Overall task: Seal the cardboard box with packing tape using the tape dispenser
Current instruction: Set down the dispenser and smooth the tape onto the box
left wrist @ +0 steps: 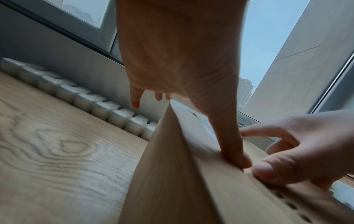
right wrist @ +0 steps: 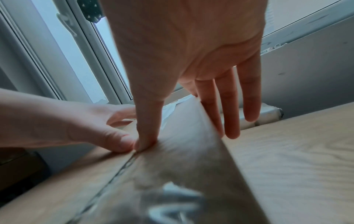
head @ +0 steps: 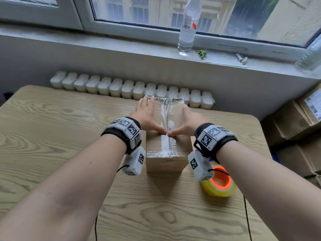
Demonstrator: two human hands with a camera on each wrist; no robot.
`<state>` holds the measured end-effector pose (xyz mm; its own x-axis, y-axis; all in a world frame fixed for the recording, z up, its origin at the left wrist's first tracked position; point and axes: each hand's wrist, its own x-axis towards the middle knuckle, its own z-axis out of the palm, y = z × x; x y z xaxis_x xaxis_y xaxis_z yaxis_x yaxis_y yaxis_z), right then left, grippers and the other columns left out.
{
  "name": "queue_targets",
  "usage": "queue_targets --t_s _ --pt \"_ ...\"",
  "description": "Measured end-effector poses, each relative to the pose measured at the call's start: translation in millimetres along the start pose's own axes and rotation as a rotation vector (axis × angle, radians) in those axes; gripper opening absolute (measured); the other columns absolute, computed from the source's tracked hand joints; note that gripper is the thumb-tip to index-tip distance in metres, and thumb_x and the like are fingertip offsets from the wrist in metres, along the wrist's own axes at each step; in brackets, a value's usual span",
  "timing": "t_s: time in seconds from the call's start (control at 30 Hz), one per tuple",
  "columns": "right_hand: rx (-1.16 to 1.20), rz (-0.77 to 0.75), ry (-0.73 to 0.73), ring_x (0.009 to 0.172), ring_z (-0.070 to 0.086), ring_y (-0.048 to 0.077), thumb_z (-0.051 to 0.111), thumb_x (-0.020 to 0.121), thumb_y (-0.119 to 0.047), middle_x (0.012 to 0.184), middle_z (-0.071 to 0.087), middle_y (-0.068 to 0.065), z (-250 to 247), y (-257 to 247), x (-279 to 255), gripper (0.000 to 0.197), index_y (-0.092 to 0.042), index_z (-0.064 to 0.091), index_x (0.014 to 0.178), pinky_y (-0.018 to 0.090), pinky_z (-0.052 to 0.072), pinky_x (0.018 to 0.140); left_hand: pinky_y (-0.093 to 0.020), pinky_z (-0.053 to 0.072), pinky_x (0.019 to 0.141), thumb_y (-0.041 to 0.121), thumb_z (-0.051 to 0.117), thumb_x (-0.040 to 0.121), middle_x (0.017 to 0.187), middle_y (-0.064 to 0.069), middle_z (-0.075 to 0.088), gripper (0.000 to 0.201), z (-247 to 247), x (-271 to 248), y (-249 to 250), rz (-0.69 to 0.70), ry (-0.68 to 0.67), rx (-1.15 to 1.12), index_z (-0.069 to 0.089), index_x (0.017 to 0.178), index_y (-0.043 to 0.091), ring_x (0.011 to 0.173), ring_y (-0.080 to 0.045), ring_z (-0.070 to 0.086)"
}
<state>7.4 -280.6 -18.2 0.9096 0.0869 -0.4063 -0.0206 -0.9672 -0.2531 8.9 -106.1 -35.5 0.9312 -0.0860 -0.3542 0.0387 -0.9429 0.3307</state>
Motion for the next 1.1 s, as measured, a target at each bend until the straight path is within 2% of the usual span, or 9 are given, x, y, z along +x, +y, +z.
queue_targets --t_s 0.1,0.2,0.33,0.43,0.63,0.73,0.83,0.93,1.1 --pt "-0.088 0.01 0.046 0.11 0.06 0.029 0.077 0.057 -0.065 0.121 0.062 0.009 -12.7 -6.2 18.3 0.108 -0.01 0.03 0.138 0.034 0.048 0.08 -0.045 0.005 0.122 0.061 0.08 0.053 0.16 -0.006 -0.019 0.142 -6.2 20.1 -0.5 -0.006 -0.017 -0.021 -0.01 0.153 0.018 0.149 -0.024 -0.015" --pt "-0.126 0.009 0.107 0.111 0.061 0.029 0.076 0.059 -0.064 0.12 0.062 0.01 -20.9 -11.1 32.1 0.102 -0.009 0.033 0.134 0.032 0.042 0.073 -0.044 0.011 0.122 0.058 0.083 0.052 0.161 -0.006 -0.009 0.139 -12.7 35.0 0.9 -0.015 0.02 -0.06 -0.003 0.154 0.018 0.149 -0.026 -0.005" --pt "-0.142 0.012 0.179 0.109 0.062 0.029 0.074 0.06 -0.067 0.116 0.064 0.009 -25.0 -10.0 45.1 0.094 -0.011 0.036 0.125 0.033 0.039 0.071 -0.04 0.027 0.116 0.059 0.082 0.053 0.145 -0.011 0.024 0.117 -20.0 50.8 6.7 -0.047 0.173 -0.067 0.028 0.146 0.012 0.138 -0.029 0.024" --pt "-0.154 0.009 0.199 0.109 0.062 0.028 0.071 0.064 -0.066 0.116 0.064 0.009 -26.2 -10.2 51.0 0.087 -0.011 0.037 0.123 0.033 0.039 0.071 -0.04 0.034 0.111 0.064 0.079 0.053 0.133 -0.011 0.035 0.102 -20.8 60.1 10.7 -0.089 0.228 -0.04 0.045 0.132 0.01 0.128 -0.029 0.035" --pt "-0.168 -0.024 0.132 0.115 0.058 0.03 0.063 0.081 -0.054 0.122 0.062 0.01 -31.9 -4.4 46.8 0.062 -0.014 0.044 0.124 0.035 0.043 0.081 -0.041 0.042 0.102 0.061 0.069 0.071 0.129 -0.011 0.046 0.076 -20.2 57.4 8.5 -0.157 0.319 0.041 0.052 0.125 0.01 0.126 -0.028 0.043" --pt "-0.203 -0.013 0.075 0.116 0.057 0.028 0.056 0.085 -0.055 0.126 0.06 0.007 -33.3 2.5 38.1 0.056 -0.018 0.05 0.127 0.036 0.044 0.086 -0.037 0.047 0.088 0.058 0.062 0.08 0.123 -0.011 0.056 0.059 -23.3 46.4 0.5 -0.188 0.33 0.119 0.061 0.116 0.011 0.117 -0.03 0.055" --pt "-0.228 0.019 0.04 0.111 0.059 0.026 0.05 0.087 -0.056 0.121 0.063 0.006 -34.3 7.8 23.1 0.052 -0.018 0.058 0.12 0.032 0.041 0.078 -0.034 0.045 0.079 0.057 0.056 0.085 0.12 -0.01 0.062 0.053 -26.3 30.8 -10.0 -0.227 0.293 0.181 0.063 0.111 0.011 0.114 -0.029 0.059" --pt "-0.228 0.072 0.021 0.102 0.064 0.026 0.049 0.088 -0.057 0.116 0.065 0.006 -33.5 15.9 6.7 0.052 -0.015 0.059 0.117 0.031 0.045 0.078 -0.031 0.038 0.074 0.054 0.053 0.088 0.112 -0.008 0.067 0.046 -29.2 11.3 -21.3 -0.292 0.237 0.185 0.065 0.102 0.012 0.108 -0.027 0.062" --pt "-0.03 0.161 -0.084 0.091 0.07 0.032 0.049 0.092 -0.049 0.101 0.072 0.016 -26.7 26.5 -10.4 0.051 -0.003 0.058 0.11 0.039 0.056 0.082 -0.031 0.041 0.076 0.051 0.046 0.093 0.108 -0.01 0.069 0.047 -29.1 -19.8 -38.7 -0.377 0.183 0.195 0.066 0.103 0.009 0.104 -0.028 0.063"
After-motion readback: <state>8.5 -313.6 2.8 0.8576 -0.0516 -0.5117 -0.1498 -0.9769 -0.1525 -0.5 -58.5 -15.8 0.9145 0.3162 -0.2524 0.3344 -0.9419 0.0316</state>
